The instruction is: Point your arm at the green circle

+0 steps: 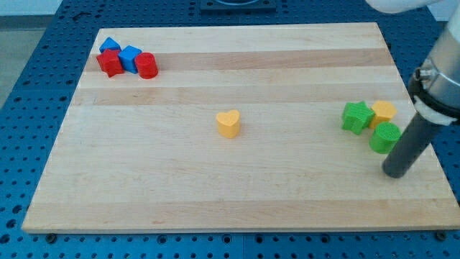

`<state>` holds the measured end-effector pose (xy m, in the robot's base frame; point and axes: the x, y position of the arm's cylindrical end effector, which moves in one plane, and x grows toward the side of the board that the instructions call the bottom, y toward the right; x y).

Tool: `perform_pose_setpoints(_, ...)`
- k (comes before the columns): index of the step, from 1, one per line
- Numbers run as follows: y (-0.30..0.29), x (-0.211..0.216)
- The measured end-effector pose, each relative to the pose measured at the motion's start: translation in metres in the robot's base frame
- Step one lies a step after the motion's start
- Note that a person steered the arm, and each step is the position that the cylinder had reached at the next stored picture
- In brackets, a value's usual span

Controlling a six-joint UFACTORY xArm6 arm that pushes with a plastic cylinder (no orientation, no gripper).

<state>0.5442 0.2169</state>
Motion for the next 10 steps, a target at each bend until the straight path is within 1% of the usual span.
perform_pose_setpoints(1,-0.013,-0.015)
perform_pose_setpoints(3,-0.012,-0.016)
perform_pose_setpoints(4,-0.005,0.005)
perform_pose_setpoints(5,0.041,0.021)
perform_pose_setpoints(6,0.045,0.021)
perform_pose_setpoints(8,0.045,-0.017)
perform_pose_setpoints(9,0.045,-0.021)
perform_pose_setpoints(10,0.025,-0.038)
